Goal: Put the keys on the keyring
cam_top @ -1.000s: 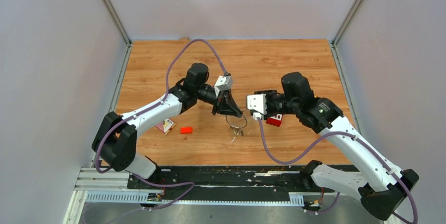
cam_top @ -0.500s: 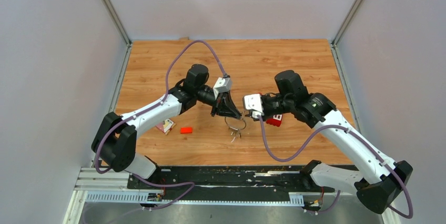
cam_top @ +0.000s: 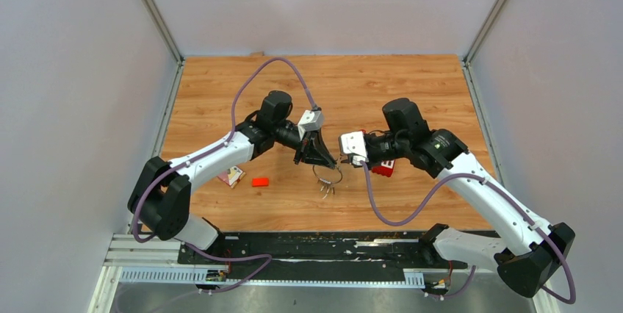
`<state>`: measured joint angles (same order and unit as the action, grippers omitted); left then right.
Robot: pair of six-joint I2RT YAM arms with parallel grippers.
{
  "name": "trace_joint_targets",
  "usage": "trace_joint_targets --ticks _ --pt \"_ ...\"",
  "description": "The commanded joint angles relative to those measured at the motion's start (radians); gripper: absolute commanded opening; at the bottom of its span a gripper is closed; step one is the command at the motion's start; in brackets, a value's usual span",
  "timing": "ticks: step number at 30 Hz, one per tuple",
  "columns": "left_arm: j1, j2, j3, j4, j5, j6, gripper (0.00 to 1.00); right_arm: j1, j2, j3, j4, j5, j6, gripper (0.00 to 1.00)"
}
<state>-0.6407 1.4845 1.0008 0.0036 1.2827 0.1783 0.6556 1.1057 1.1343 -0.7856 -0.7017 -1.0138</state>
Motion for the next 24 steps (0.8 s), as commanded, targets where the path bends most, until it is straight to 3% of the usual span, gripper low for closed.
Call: trace_joint_targets --ticks 1,18,24 --pt "-0.001 -0.033 0.017 0.001 0.038 0.024 0.0 -0.004 0.0 0.03 0.01 -0.048 0.001 0.19" --pt "-0.005 -0.037 0.016 0.001 0.049 0.042 0.0 -0.004 0.022 0.013 0.04 -0.061 -0.004 0.21" --pt "-0.006 -0.033 0.016 -0.026 0.049 0.052 0.0 -0.005 0.023 0.017 0.036 -0.072 -0.002 0.08"
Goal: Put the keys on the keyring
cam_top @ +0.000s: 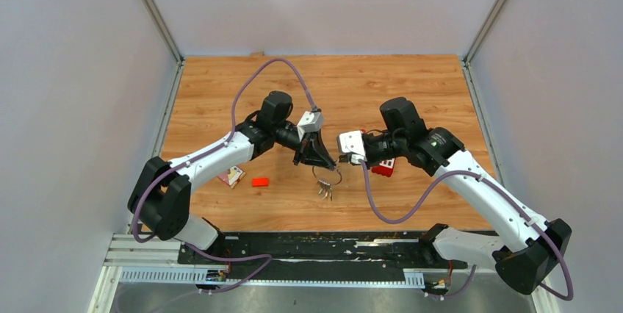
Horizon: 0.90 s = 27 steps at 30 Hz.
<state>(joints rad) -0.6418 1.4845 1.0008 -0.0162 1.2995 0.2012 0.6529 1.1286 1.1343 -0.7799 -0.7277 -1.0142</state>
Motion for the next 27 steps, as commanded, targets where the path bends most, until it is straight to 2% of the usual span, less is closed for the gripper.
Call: trace_joint_targets --ticks 1,3,8,12,23,27 --pt "-0.004 -0.032 0.017 -0.005 0.031 0.031 0.0 -0.002 -0.001 0.018 0.027 -0.049 -0.002 0.05" --pt "-0.005 -0.031 0.019 -0.006 0.025 0.033 0.0 -0.001 -0.002 0.023 0.022 -0.055 -0.001 0.0" --pt "-0.005 -0.028 0.055 -0.121 -0.03 0.124 0.04 -0.002 0.001 0.056 -0.009 -0.055 0.027 0.0" --pt "-0.004 -0.018 0.094 -0.2 -0.06 0.179 0.03 -0.001 0.001 0.076 -0.04 -0.067 0.061 0.0" --pt "-0.004 0.013 0.127 -0.27 -0.004 0.216 0.0 -0.001 -0.031 0.035 -0.024 -0.091 0.081 0.0" --pt "-0.004 0.006 0.121 -0.271 0.012 0.219 0.0 -0.002 -0.044 0.006 0.006 -0.093 0.06 0.12"
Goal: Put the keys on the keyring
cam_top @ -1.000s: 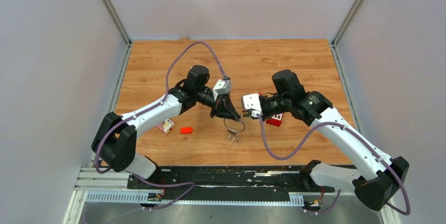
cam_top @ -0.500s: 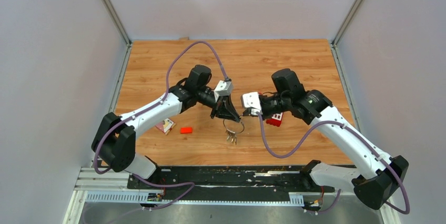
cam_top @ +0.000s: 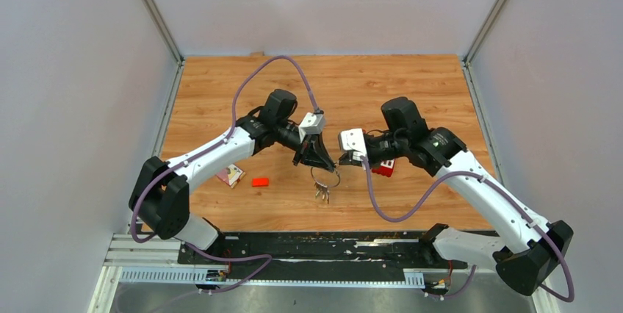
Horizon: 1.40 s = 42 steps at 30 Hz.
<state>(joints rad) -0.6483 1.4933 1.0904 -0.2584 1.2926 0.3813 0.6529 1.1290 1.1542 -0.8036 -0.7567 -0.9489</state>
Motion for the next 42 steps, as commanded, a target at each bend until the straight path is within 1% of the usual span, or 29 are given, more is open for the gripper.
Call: trace_joint_targets --ticks 1,5,15,23,25,27,30,35,38,42 --pt "0.003 -0.005 0.028 -0.029 0.022 0.04 0.0 -0.002 -0.043 -0.019 0.035 -0.066 -0.008 0.14" --pt "0.003 -0.005 0.027 -0.031 0.025 0.04 0.0 -0.001 -0.029 -0.019 0.03 -0.08 -0.02 0.19" --pt "0.002 -0.003 0.026 -0.036 0.036 0.045 0.0 0.0 -0.019 -0.028 0.055 -0.081 -0.017 0.27" --pt "0.002 -0.005 0.026 -0.039 0.042 0.05 0.0 0.008 0.007 -0.027 0.064 -0.084 -0.019 0.27" --pt "0.002 -0.005 0.026 -0.044 0.043 0.055 0.0 0.01 0.009 -0.028 0.066 -0.085 -0.02 0.25" --pt "0.003 -0.005 0.023 -0.05 0.045 0.062 0.0 0.01 0.011 -0.028 0.067 -0.086 -0.021 0.22" --pt "0.002 -0.006 0.025 -0.056 0.045 0.069 0.0 0.011 0.012 -0.026 0.063 -0.086 -0.025 0.12" --pt "0.002 -0.005 0.025 -0.062 0.044 0.077 0.0 0.011 0.005 -0.025 0.061 -0.091 -0.023 0.0" --pt "0.002 -0.002 0.03 -0.063 0.035 0.077 0.0 0.012 0.002 -0.016 0.059 -0.088 -0.011 0.0" --pt "0.002 -0.014 0.05 -0.106 -0.046 0.11 0.29 0.011 0.009 0.027 0.044 -0.046 0.038 0.0"
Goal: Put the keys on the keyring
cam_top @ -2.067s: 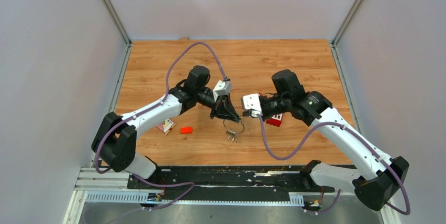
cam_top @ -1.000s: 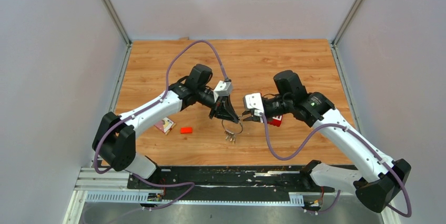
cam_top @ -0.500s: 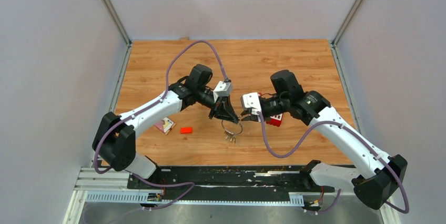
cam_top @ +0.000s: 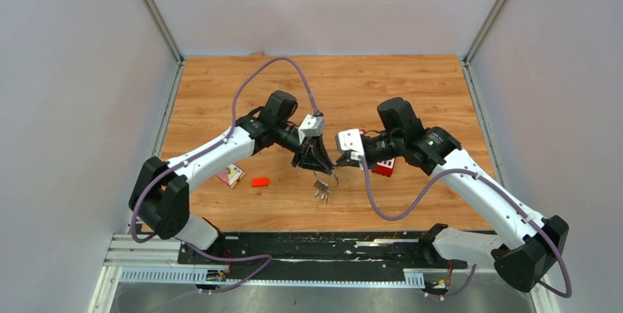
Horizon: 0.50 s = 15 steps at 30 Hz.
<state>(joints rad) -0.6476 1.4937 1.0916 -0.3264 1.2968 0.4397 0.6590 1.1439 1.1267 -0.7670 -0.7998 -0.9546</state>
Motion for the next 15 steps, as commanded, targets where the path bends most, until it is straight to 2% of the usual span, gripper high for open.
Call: trace_joint_targets --ticks 1,4,8,11,15 --pt "0.0 -0.022 0.054 -0.047 -0.084 0.062 0.34 0.006 -0.002 0.064 0.004 0.007 0.063 0.0" --pt "0.003 -0.063 0.062 -0.064 -0.187 0.095 0.46 0.005 0.007 0.08 0.004 0.04 0.128 0.0" --pt "0.002 -0.137 0.043 -0.006 -0.304 0.085 0.55 0.006 0.018 0.086 0.017 0.092 0.193 0.0" --pt "0.002 -0.179 0.002 0.112 -0.347 0.004 0.56 0.006 0.032 0.087 0.034 0.113 0.237 0.0" --pt "0.0 -0.204 -0.027 0.184 -0.346 -0.061 0.51 0.006 0.056 0.107 0.046 0.143 0.285 0.0"
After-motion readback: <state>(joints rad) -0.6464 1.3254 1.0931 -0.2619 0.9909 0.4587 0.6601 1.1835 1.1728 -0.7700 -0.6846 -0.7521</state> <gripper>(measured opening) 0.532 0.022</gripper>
